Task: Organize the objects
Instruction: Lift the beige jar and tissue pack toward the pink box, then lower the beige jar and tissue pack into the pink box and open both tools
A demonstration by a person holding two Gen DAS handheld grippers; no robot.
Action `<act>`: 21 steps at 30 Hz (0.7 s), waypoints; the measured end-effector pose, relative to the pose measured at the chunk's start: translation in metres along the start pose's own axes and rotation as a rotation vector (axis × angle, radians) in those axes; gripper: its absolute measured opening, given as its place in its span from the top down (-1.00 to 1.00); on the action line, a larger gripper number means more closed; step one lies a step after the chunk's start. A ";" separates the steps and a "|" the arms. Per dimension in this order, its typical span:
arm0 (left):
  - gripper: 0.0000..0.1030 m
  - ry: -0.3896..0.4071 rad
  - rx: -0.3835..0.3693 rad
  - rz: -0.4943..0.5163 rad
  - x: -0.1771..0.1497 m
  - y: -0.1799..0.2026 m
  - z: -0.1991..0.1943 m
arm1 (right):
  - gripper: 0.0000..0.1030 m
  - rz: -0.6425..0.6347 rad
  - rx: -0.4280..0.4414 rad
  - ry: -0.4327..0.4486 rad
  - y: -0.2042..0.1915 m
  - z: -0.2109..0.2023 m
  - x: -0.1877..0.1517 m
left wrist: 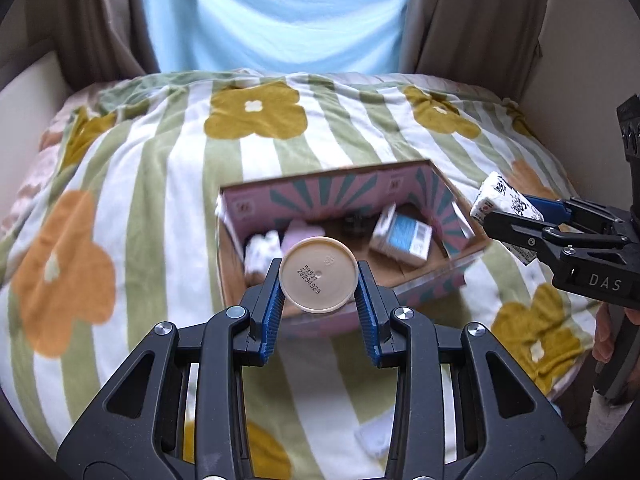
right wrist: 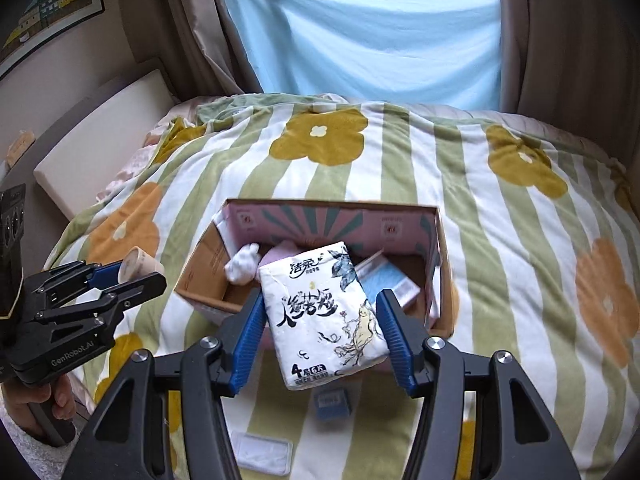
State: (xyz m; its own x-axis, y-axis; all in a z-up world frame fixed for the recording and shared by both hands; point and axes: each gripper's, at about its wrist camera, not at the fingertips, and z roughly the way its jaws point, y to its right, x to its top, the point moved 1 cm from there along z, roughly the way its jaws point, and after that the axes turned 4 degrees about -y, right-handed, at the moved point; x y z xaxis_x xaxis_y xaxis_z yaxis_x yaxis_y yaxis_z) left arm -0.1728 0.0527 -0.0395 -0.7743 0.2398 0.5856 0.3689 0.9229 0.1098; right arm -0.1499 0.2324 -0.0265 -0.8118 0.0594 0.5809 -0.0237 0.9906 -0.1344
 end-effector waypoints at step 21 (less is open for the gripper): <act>0.40 -0.226 -0.045 -0.008 0.043 -0.014 0.155 | -0.01 0.064 0.025 -0.202 0.044 0.128 0.042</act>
State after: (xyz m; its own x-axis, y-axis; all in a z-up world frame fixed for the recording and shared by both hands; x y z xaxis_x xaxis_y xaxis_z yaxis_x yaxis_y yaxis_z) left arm -0.2914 0.0967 -0.1400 -0.8709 0.2983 0.3906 0.3809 0.9119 0.1528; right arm -0.2600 0.2630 -0.1111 -0.9124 0.0933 0.3985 0.0187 0.9821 -0.1873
